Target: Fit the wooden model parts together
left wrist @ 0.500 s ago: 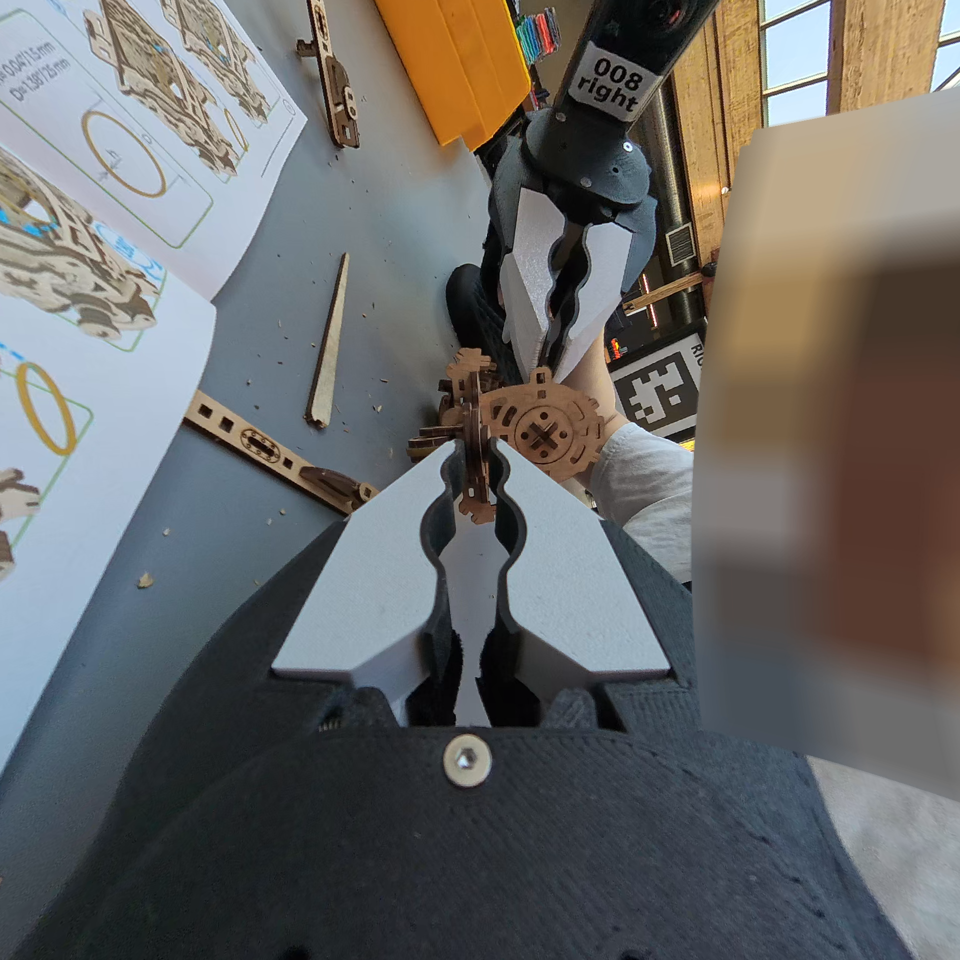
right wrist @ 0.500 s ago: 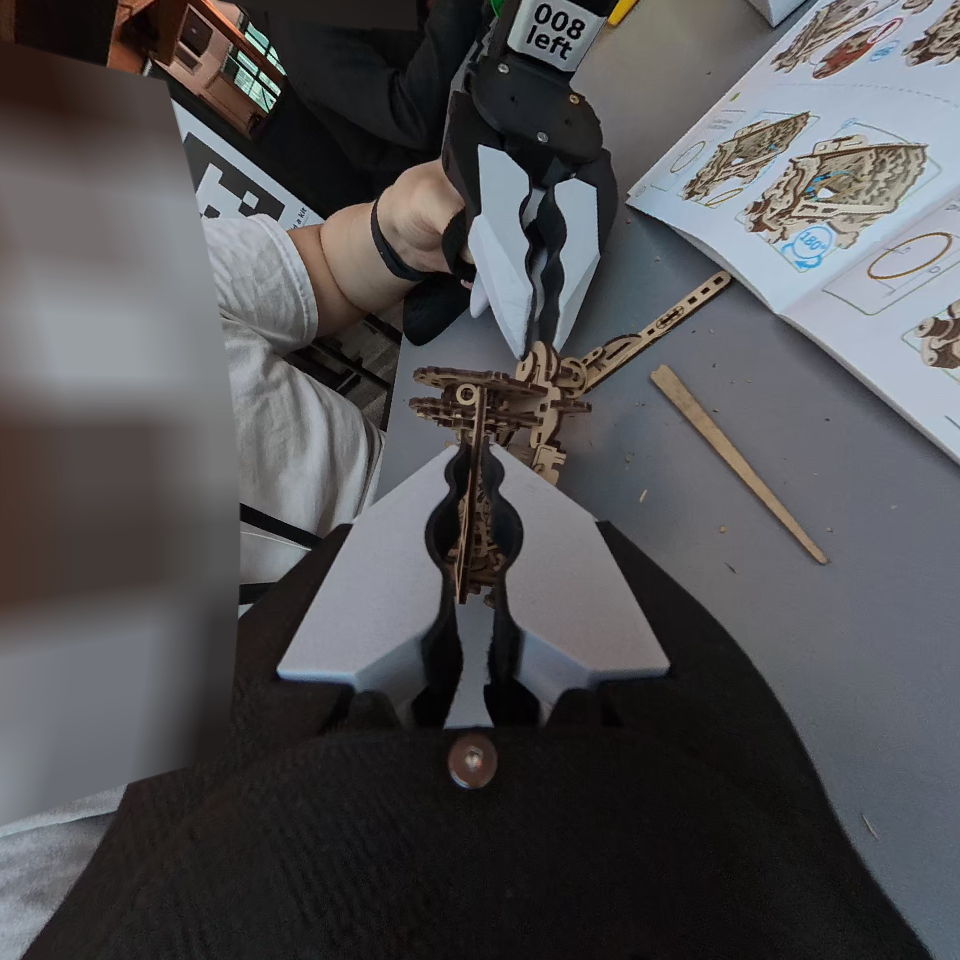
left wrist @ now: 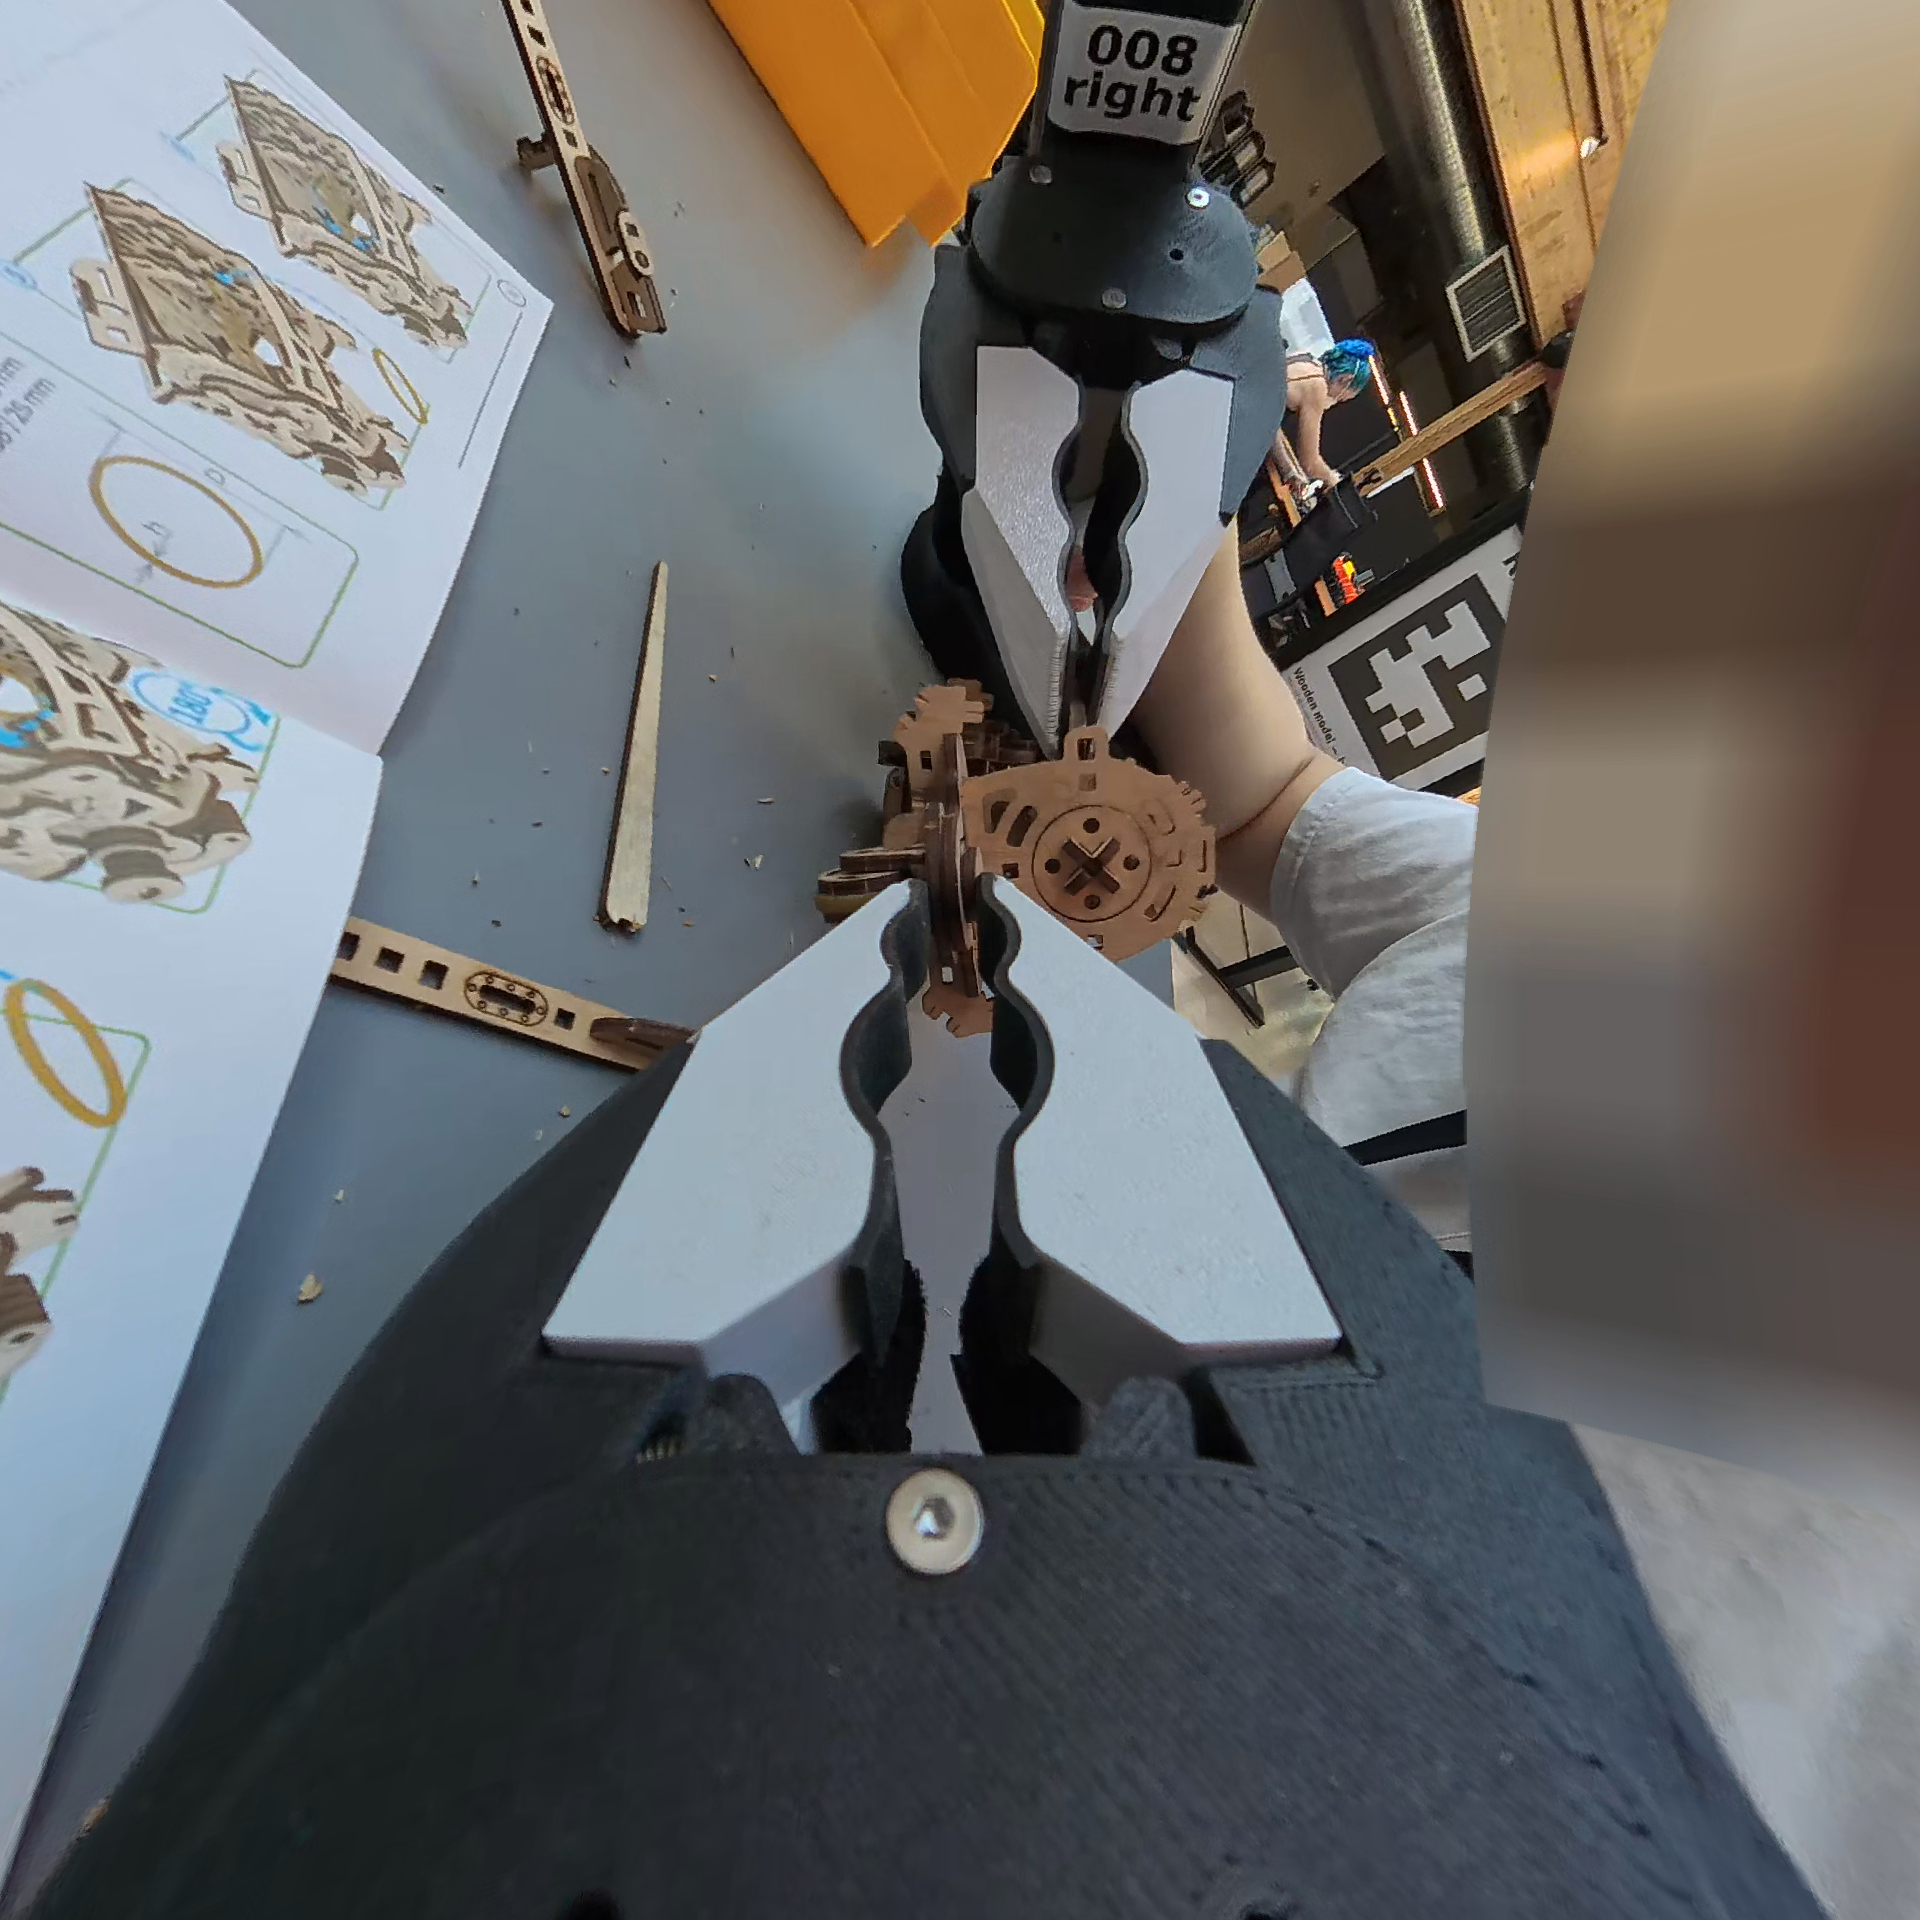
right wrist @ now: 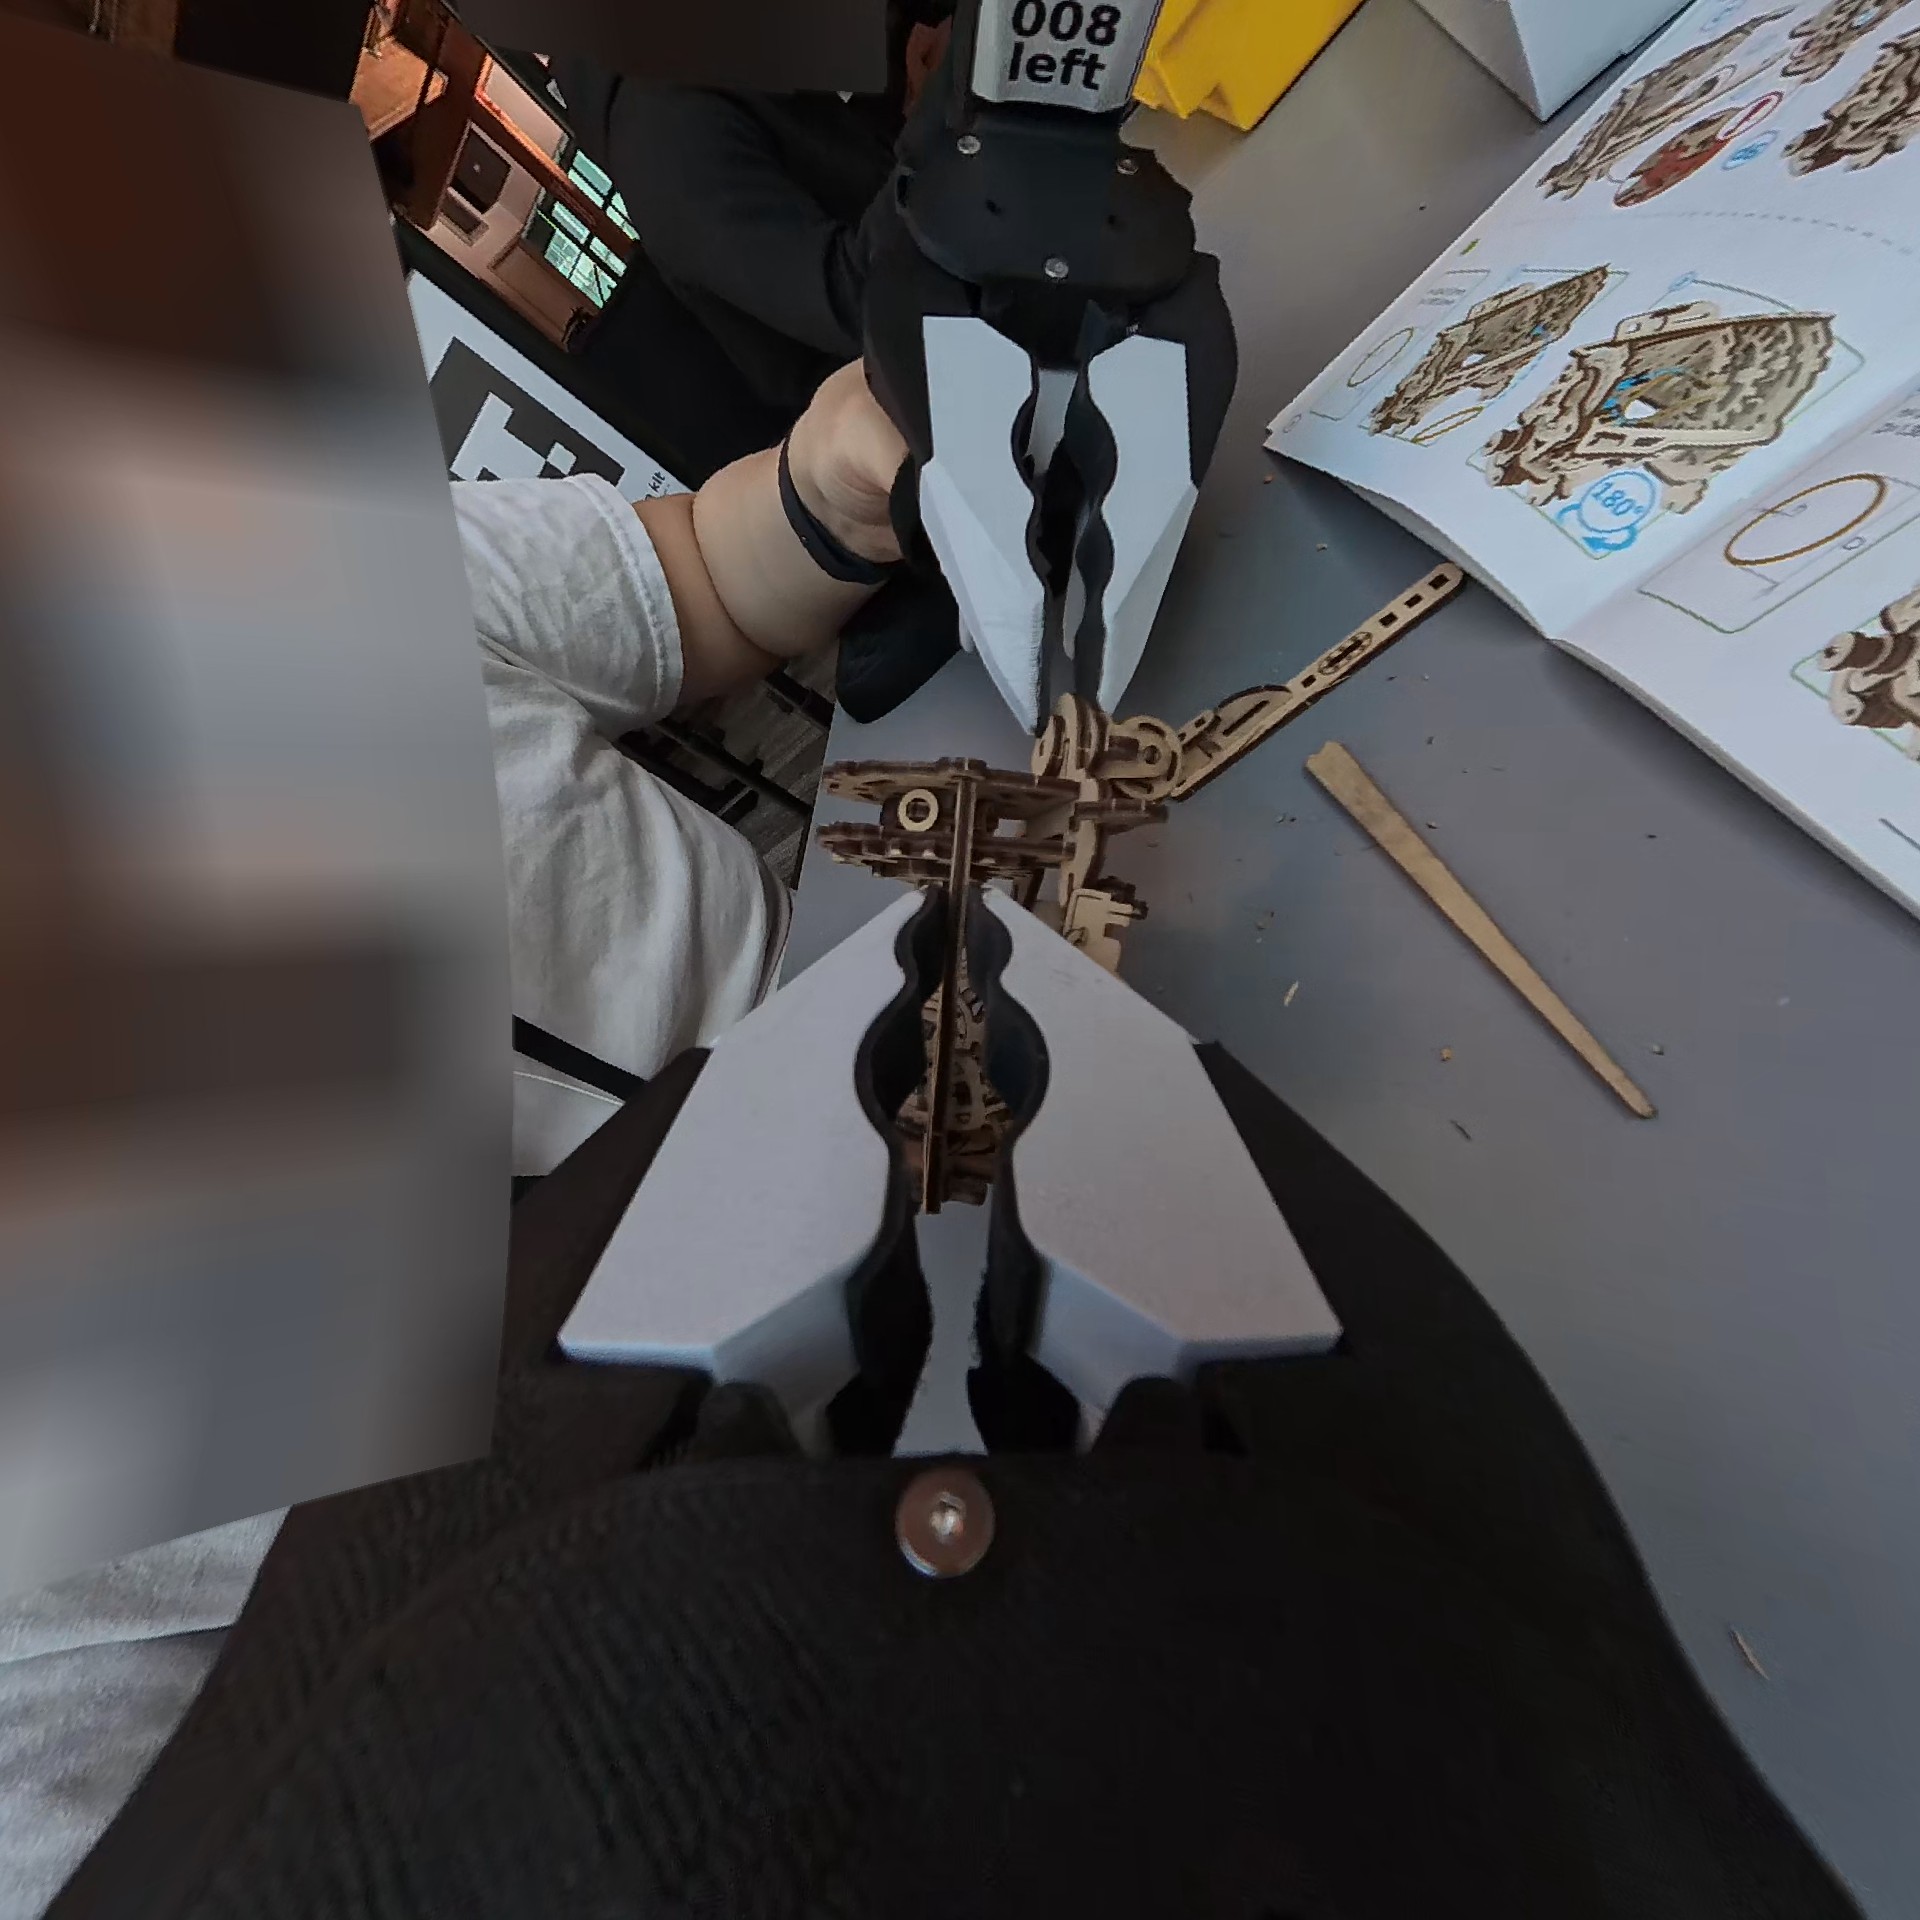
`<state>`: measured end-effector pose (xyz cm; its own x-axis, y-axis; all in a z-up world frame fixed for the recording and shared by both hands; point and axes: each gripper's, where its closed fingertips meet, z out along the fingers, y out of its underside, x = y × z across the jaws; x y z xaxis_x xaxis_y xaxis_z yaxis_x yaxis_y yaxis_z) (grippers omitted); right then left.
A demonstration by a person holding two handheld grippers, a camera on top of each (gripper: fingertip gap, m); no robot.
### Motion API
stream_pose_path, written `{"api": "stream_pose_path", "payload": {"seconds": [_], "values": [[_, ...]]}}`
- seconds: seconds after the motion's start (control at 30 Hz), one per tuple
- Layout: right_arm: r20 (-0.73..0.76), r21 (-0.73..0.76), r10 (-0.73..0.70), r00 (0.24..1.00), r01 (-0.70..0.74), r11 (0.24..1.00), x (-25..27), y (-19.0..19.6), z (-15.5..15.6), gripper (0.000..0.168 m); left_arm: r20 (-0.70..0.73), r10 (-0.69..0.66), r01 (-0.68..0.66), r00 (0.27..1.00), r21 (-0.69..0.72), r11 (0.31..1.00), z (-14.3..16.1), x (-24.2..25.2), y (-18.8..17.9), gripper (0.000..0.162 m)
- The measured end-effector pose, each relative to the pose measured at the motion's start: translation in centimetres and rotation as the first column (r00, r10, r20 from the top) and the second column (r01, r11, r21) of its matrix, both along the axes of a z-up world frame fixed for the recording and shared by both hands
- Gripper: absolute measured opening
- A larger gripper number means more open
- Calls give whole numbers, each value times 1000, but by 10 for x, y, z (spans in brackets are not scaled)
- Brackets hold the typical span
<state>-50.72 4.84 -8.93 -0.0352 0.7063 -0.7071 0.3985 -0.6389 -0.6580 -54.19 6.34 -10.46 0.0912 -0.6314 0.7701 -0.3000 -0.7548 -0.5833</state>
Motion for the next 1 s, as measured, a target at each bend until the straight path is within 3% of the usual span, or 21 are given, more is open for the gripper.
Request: {"api": "stream_pose_path", "payload": {"seconds": [0.43, 0.6, 0.73, 1.0], "values": [[-28, 13, -9, 1000, 10, 1000, 0, -2, 3, 2, -49, 3, 5, 999, 171, 985, 2, 1, 2, 8], [-31, 63, -22, 999, 24, 998, 2, -3, 4, 2, -11, 10, -8, 1000, 139, 990, 5, 3, 2, 19], [-26, 56, -37, 999, 38, 998, 3, -1, 2, 2, -6, 3, -2, 1000, 143, 990, 2, 3, -1, 12], [2, 72, -57, 998, 57, 996, 1, -1, 1, 2, -44, 54, -43, 998, 229, 972, -2, 5, 3, 30]]}}
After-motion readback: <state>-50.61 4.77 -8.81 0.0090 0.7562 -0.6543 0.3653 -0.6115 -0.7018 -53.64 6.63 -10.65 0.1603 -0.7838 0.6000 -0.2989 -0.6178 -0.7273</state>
